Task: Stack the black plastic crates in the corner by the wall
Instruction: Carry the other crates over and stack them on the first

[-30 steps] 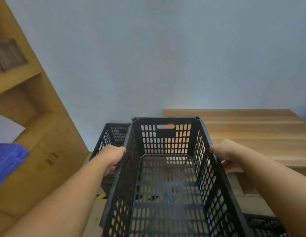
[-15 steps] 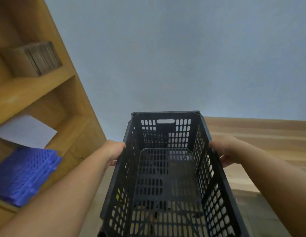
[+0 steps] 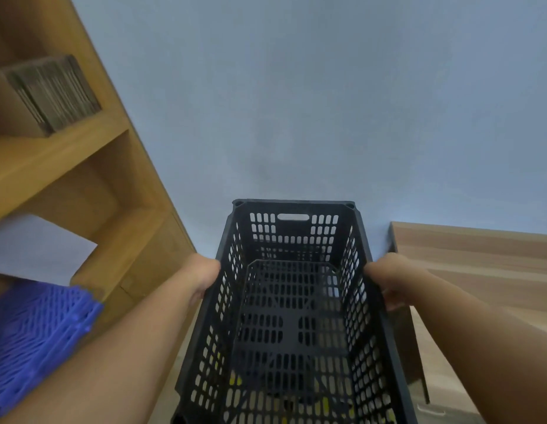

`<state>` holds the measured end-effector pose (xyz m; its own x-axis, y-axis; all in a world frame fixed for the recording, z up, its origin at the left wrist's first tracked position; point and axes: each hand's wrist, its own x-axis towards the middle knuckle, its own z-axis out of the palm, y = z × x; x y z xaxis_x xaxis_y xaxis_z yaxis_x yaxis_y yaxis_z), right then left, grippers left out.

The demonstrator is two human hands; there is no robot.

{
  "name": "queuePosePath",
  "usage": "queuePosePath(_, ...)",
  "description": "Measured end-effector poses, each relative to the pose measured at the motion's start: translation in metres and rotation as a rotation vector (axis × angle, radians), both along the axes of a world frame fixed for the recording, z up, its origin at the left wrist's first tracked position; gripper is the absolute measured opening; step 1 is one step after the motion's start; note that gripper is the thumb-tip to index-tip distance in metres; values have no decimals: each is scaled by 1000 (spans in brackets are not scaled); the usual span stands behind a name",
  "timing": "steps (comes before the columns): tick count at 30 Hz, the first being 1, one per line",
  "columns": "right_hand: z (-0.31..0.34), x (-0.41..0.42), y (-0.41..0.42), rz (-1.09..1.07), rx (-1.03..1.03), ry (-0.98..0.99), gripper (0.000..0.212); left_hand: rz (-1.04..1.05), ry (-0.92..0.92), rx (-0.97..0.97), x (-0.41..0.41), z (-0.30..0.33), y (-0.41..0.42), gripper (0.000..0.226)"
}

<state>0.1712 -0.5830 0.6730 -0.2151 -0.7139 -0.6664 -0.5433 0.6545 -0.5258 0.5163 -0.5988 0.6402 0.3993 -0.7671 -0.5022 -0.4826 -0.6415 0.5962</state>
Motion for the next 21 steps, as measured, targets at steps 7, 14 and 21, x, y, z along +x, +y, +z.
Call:
queuePosePath(7,-33,15,-76,7,24,15,23,54,74,55,20,-33,-64,24)
queuePosePath(14,-64,39,-131,-12,36,75,27,18,94,117,42,-63,-126,22)
queuePosePath(21,-99,62,-163,-95,22,149,31,-88,50,153,66,-92,-181,22)
